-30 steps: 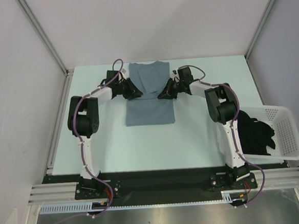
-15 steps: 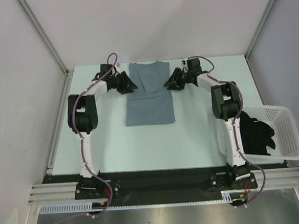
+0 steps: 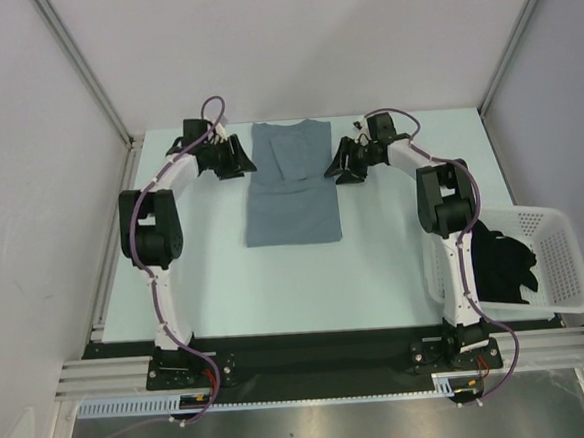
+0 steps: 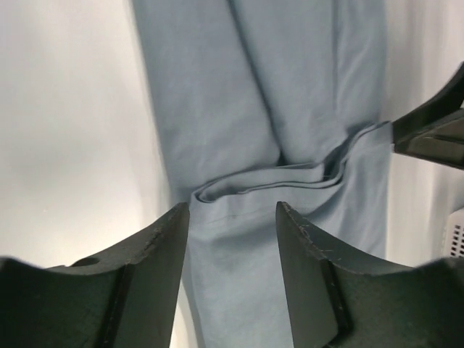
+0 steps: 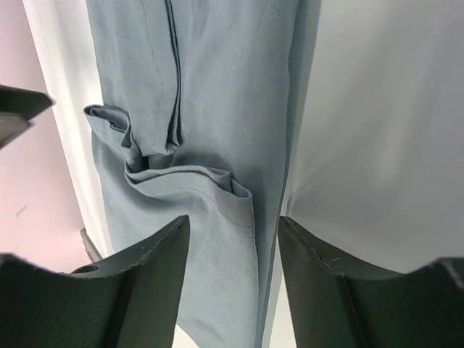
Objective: Fold and stack the t-shirts
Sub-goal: Fold the tshirt
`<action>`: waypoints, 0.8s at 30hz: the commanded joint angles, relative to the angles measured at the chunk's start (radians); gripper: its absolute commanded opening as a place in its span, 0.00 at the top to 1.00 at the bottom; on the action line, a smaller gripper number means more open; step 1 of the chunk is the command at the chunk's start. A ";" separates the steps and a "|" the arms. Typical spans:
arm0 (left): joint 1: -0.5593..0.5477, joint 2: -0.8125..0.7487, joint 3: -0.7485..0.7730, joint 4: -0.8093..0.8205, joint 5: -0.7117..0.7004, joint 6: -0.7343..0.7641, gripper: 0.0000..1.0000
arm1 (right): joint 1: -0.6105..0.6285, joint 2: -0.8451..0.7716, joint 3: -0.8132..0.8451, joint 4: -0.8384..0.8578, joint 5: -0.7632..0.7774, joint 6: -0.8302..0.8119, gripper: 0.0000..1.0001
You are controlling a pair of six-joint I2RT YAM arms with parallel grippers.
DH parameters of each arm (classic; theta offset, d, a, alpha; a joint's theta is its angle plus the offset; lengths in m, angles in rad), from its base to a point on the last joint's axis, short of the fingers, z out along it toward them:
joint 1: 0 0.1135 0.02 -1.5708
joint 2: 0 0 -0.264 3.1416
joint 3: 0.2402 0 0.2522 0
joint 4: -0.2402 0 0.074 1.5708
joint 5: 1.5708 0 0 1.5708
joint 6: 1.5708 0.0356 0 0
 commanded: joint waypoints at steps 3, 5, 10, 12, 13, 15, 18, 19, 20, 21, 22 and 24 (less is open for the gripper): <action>0.002 0.067 0.013 -0.008 0.044 0.029 0.47 | 0.011 -0.009 0.029 0.001 -0.008 -0.024 0.47; 0.000 0.071 0.013 0.005 0.069 0.017 0.50 | 0.013 -0.002 0.040 0.003 -0.011 -0.021 0.52; -0.011 0.087 0.019 -0.006 0.087 0.009 0.51 | 0.010 -0.002 0.052 -0.004 -0.010 -0.015 0.60; -0.015 0.084 0.013 -0.003 0.081 0.007 0.51 | 0.010 0.001 0.064 -0.014 -0.010 -0.021 0.64; -0.015 0.081 0.009 0.003 0.083 0.003 0.55 | 0.010 0.001 0.067 -0.020 -0.007 -0.026 0.66; -0.017 0.081 0.001 0.009 0.080 -0.002 0.60 | 0.010 -0.002 0.072 -0.031 -0.007 -0.035 0.67; -0.017 0.079 0.001 -0.003 0.073 0.007 0.61 | 0.011 -0.002 0.078 -0.043 -0.008 -0.044 0.67; -0.017 0.081 0.001 -0.011 0.073 0.012 0.60 | 0.010 -0.001 0.080 -0.045 -0.008 -0.044 0.67; -0.017 0.082 0.002 -0.015 0.076 0.015 0.60 | 0.010 0.001 0.081 -0.048 -0.008 -0.046 0.67; -0.018 0.084 0.002 -0.018 0.078 0.015 0.60 | 0.010 0.004 0.083 -0.051 -0.011 -0.047 0.66; -0.018 0.084 0.002 -0.024 0.080 0.020 0.59 | 0.010 0.008 0.087 -0.053 -0.013 -0.046 0.67; -0.018 0.085 -0.004 -0.024 0.084 0.021 0.58 | 0.011 0.014 0.087 -0.056 -0.013 -0.046 0.66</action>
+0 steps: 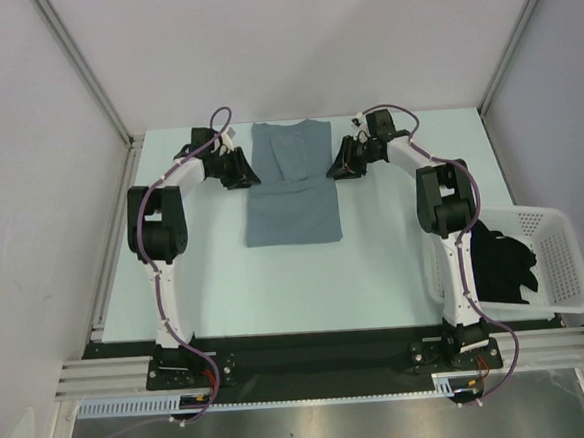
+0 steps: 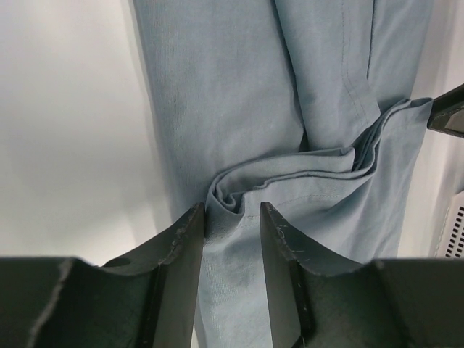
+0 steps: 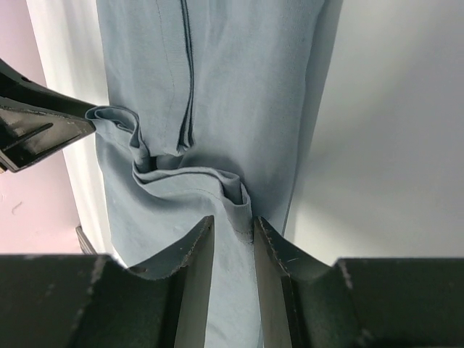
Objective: Fold and stack the t-shirts
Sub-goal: Fold the tshirt
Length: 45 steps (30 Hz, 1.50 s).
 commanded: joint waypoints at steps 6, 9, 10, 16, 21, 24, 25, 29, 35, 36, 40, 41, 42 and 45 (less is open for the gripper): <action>-0.008 0.012 0.016 -0.007 0.033 0.014 0.80 | 0.003 0.033 0.060 -0.005 -0.014 -0.007 0.66; -0.007 0.016 0.036 -0.001 0.020 -0.001 1.00 | 0.000 0.056 0.096 -0.017 -0.014 -0.003 0.91; -0.007 0.011 0.036 0.008 0.017 -0.009 1.00 | 0.000 0.054 0.096 -0.023 -0.009 -0.003 0.94; 0.007 -0.085 -0.047 0.103 -0.043 -0.049 1.00 | -0.020 -0.056 -0.021 0.014 0.103 -0.010 1.00; 0.017 -0.119 -0.082 0.128 -0.052 -0.061 1.00 | -0.035 -0.113 -0.082 0.075 0.120 0.000 1.00; 0.021 -0.092 -0.048 0.116 -0.042 -0.067 1.00 | -0.040 -0.091 -0.059 0.072 0.109 0.009 1.00; 0.024 -0.084 -0.036 0.105 -0.036 -0.070 1.00 | -0.041 -0.078 -0.051 0.066 0.107 0.009 1.00; 0.026 -0.067 -0.013 0.114 -0.046 -0.081 1.00 | -0.040 -0.052 -0.020 0.083 0.091 0.025 1.00; 0.027 -0.006 0.056 0.088 -0.050 -0.084 1.00 | -0.040 0.014 0.049 0.057 0.072 0.039 0.98; 0.026 0.014 0.068 0.061 -0.059 -0.078 0.96 | -0.041 0.021 0.056 0.052 0.077 0.039 0.97; 0.026 0.054 0.180 -0.062 -0.139 -0.020 0.68 | -0.057 0.067 0.171 -0.062 0.101 0.017 0.59; 0.026 0.048 0.195 -0.086 -0.170 -0.009 0.63 | -0.063 0.080 0.214 -0.112 0.126 0.005 0.50; 0.026 0.034 0.205 -0.125 -0.206 0.014 0.56 | -0.070 0.091 0.289 -0.158 0.135 -0.036 0.43; 0.026 -0.059 0.197 -0.197 -0.259 0.034 0.54 | -0.075 0.039 0.348 -0.354 0.213 -0.137 0.26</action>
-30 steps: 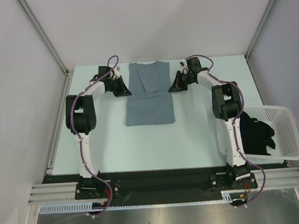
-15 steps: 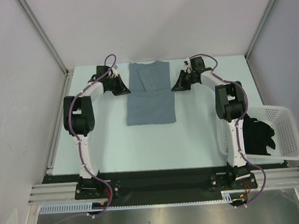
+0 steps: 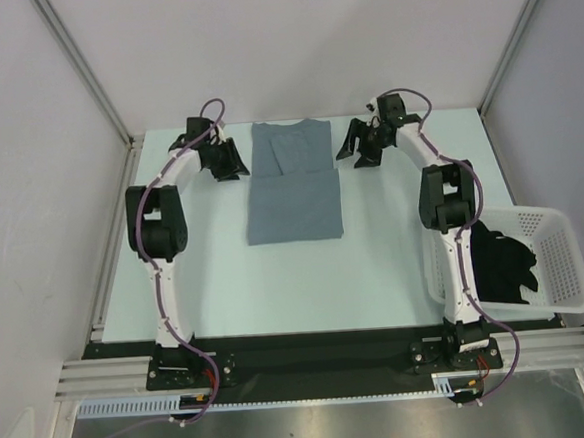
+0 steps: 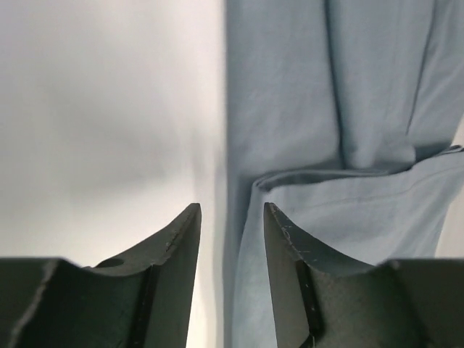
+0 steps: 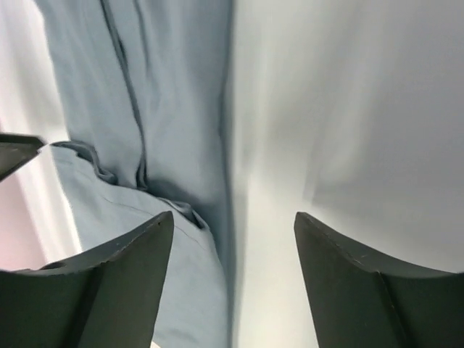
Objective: Fold and stack the t-shirts
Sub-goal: Fold the tshirt
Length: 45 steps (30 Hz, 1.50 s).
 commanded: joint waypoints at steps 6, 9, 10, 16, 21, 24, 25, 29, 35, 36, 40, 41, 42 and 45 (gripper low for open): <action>-0.045 -0.453 -0.344 0.137 0.069 -0.061 0.61 | 0.033 -0.371 -0.310 -0.068 0.013 -0.062 0.29; -0.117 -0.509 -0.527 0.308 0.220 -0.165 0.68 | 0.095 -0.459 -0.546 0.134 -0.142 0.094 0.48; -0.146 -0.513 -0.620 0.361 0.244 -0.204 0.71 | 0.116 -0.467 -0.583 0.212 -0.164 0.119 0.55; -0.196 -0.442 -0.797 0.618 0.288 -0.351 0.85 | 0.231 -0.435 -0.708 0.429 -0.251 0.278 0.92; -0.165 -0.366 -0.804 0.624 0.249 -0.315 0.92 | 0.219 -0.343 -0.732 0.475 -0.297 0.277 0.95; -0.121 -0.345 -0.836 0.615 0.246 -0.301 0.93 | 0.177 -0.353 -0.825 0.478 -0.306 0.242 0.95; -0.112 -0.348 -0.866 0.604 0.234 -0.293 0.93 | 0.164 -0.359 -0.856 0.478 -0.314 0.216 0.95; -0.059 -0.397 -0.977 0.527 0.186 -0.266 0.94 | 0.087 -0.430 -1.075 0.448 -0.300 0.125 0.95; -0.029 -0.631 -1.117 0.434 0.225 -0.216 0.79 | 0.014 -0.642 -1.172 0.242 -0.178 -0.039 0.94; -0.030 -0.665 -1.124 0.399 0.225 -0.216 0.73 | 0.014 -0.664 -1.160 0.192 -0.164 -0.068 0.94; -0.030 -0.898 -1.167 0.320 0.131 -0.227 0.65 | 0.047 -0.747 -1.159 0.175 -0.107 -0.025 0.61; -0.030 -0.930 -1.179 0.329 0.101 -0.268 0.57 | 0.076 -0.761 -1.163 0.188 -0.099 0.004 0.56; -0.030 -0.952 -1.196 0.346 0.091 -0.300 0.54 | 0.098 -0.763 -1.166 0.219 -0.087 0.054 0.50; -0.036 -1.006 -1.305 0.477 0.062 -0.480 0.46 | 0.158 -0.782 -1.188 0.301 0.041 0.168 0.38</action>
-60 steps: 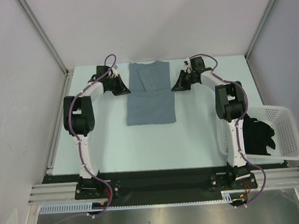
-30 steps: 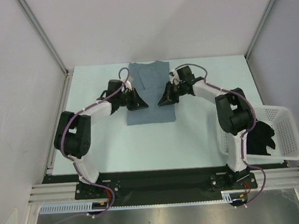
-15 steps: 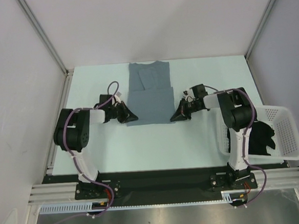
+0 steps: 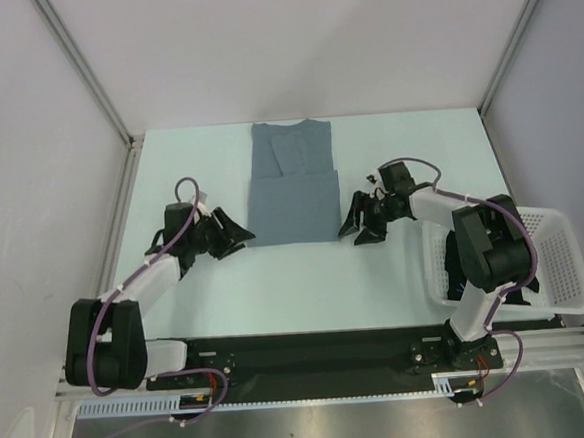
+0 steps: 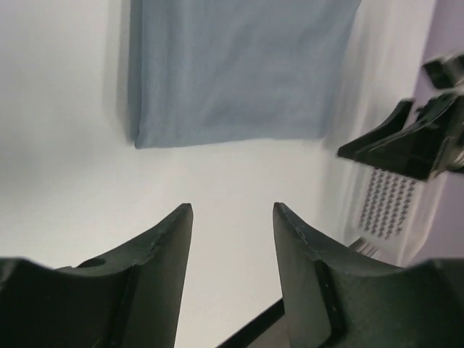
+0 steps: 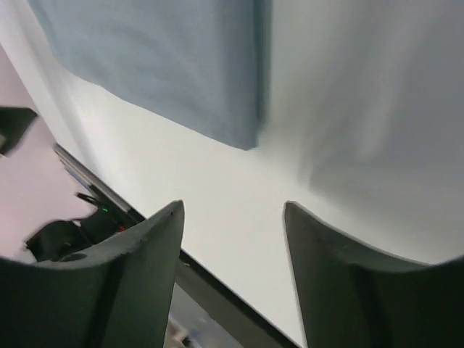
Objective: Fold and stack the t-shirts
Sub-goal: Fold the tshirt
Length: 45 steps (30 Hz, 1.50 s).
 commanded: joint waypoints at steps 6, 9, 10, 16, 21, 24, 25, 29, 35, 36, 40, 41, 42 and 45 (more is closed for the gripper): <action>-0.030 0.009 -0.330 0.517 -0.162 -0.603 0.44 | 0.122 -0.082 -0.227 0.469 0.245 0.607 0.39; -0.056 0.060 -0.364 0.626 -0.272 -0.733 0.45 | 0.150 -0.083 -0.311 0.631 0.326 0.764 0.40; -0.065 0.080 -0.364 0.648 -0.303 -0.754 0.45 | 0.153 -0.079 -0.324 0.653 0.363 0.801 0.40; -0.071 0.209 -0.425 0.810 -0.383 -0.947 0.47 | 0.162 -0.049 -0.396 0.727 0.448 0.935 0.43; -0.077 0.255 -0.419 0.803 -0.424 -0.992 0.51 | 0.164 -0.056 -0.433 0.724 0.485 0.976 0.45; -0.084 0.264 -0.392 0.777 -0.437 -0.989 0.52 | 0.162 -0.034 -0.448 0.743 0.485 0.987 0.46; -0.082 0.266 -0.380 0.766 -0.438 -0.990 0.52 | 0.165 -0.027 -0.444 0.741 0.479 0.984 0.47; -0.087 0.281 -0.349 0.740 -0.438 -0.983 0.52 | 0.164 -0.015 -0.436 0.733 0.486 0.988 0.48; -0.090 0.292 -0.308 0.679 -0.435 -0.955 0.51 | 0.164 -0.004 -0.410 0.701 0.497 0.985 0.50; -0.091 0.296 -0.306 0.680 -0.433 -0.951 0.51 | 0.165 -0.001 -0.407 0.698 0.497 0.985 0.51; -0.091 0.327 -0.286 0.682 -0.424 -0.948 0.54 | 0.167 0.016 -0.393 0.697 0.492 0.985 0.55; -0.091 0.329 -0.283 0.680 -0.423 -0.941 0.57 | 0.165 0.016 -0.391 0.694 0.491 0.982 0.56; -0.091 0.330 -0.280 0.683 -0.418 -0.938 0.60 | 0.165 0.020 -0.393 0.695 0.491 0.984 0.57; -0.091 0.350 -0.271 0.706 -0.395 -0.922 0.73 | 0.164 0.037 -0.388 0.710 0.477 0.971 0.73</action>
